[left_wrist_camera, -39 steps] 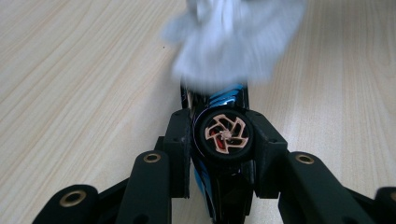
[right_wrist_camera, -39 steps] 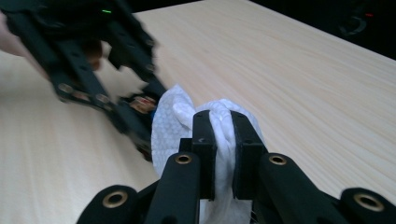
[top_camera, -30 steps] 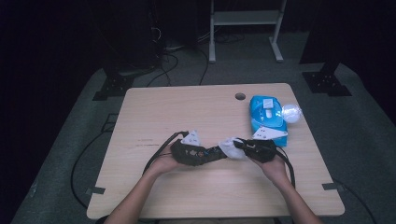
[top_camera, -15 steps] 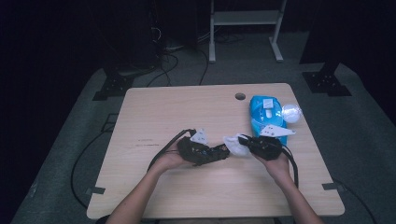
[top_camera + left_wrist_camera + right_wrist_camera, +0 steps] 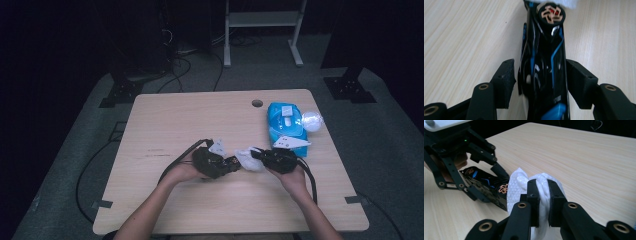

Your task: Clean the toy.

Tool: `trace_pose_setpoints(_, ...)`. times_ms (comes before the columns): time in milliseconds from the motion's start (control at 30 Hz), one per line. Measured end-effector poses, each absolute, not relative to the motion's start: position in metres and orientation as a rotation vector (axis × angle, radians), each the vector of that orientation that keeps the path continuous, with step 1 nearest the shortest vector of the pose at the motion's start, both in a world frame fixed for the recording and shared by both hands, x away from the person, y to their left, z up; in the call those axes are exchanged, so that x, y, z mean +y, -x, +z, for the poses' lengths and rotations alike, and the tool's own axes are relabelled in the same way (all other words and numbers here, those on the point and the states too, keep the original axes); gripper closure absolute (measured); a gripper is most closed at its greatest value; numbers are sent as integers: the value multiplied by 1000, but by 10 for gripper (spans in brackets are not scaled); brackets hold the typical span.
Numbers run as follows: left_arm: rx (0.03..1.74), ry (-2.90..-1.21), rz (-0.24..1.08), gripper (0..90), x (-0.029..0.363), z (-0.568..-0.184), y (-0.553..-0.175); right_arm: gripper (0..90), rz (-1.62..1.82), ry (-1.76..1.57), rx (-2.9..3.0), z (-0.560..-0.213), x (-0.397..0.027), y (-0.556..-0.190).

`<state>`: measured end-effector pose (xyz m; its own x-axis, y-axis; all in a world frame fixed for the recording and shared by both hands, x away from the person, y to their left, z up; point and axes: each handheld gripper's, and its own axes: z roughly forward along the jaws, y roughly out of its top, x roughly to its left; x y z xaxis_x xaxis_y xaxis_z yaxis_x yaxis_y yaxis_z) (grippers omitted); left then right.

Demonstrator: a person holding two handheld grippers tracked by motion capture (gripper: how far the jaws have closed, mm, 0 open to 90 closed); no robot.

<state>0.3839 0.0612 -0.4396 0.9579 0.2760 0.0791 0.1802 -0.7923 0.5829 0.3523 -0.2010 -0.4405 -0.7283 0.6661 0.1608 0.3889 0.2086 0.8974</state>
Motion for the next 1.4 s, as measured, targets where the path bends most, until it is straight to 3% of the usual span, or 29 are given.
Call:
trace_pose_setpoints(100, 326, -2547, 251, 532, 54, -439, -384, 817, 1542, -1004, 2246, -443, -198, -352)
trace_pose_setpoints(200, 315, -2543, 256, 562, 52, -437, -383, 817, 1536, -996, 2253, -445, -196, -353)
trace_pose_setpoints(767, 280, -2283, 261, 563, 75, -415, -365, 817, 1633, -850, 2170, -412, -182, -335)
trace_pose_setpoints(1400, 302, -2252, 228, 563, 79, -420, -363, 816, 1636, -987, 2220, -436, -192, -344)
